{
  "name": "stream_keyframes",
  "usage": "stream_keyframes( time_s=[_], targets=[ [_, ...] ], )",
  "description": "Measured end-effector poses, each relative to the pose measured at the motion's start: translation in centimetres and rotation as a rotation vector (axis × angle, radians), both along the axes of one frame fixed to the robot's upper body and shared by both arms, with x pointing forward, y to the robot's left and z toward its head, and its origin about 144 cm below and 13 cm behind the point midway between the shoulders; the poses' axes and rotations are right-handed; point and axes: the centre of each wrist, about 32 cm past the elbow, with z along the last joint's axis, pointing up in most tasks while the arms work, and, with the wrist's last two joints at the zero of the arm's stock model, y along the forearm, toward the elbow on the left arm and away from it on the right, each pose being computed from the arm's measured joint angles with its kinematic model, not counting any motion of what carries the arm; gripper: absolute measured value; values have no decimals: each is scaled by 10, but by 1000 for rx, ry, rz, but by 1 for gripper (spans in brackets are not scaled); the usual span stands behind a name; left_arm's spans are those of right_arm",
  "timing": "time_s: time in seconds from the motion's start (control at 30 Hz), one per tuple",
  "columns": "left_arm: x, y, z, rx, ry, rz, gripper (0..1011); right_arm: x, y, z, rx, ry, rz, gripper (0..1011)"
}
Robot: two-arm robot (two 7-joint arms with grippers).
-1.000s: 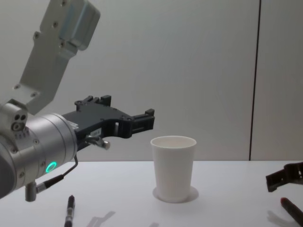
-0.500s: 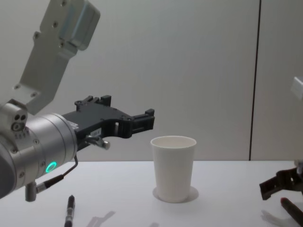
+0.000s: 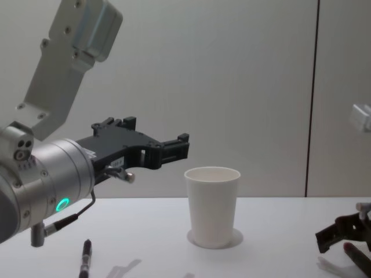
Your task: Place the pen into the pen holder.
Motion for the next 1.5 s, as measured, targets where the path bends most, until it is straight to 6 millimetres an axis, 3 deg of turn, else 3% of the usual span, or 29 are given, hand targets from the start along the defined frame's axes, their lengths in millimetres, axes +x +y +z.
stream_keyframes(
  time_s=[0.6, 1.03, 1.07, 1.5],
  targets=[
    [0, 0, 0, 0, 0, 0, 1004, 6, 1, -5, 0, 12, 15, 996],
    [0, 0, 0, 0, 0, 0, 1004, 7, 0, -7, -4, 20, 16, 681],
    [0, 0, 0, 0, 0, 0, 1004, 8, 0, -8, -5, 22, 15, 613],
    [0, 0, 0, 0, 0, 0, 1004, 7, -3, -10, -15, 37, 9, 193]
  ],
)
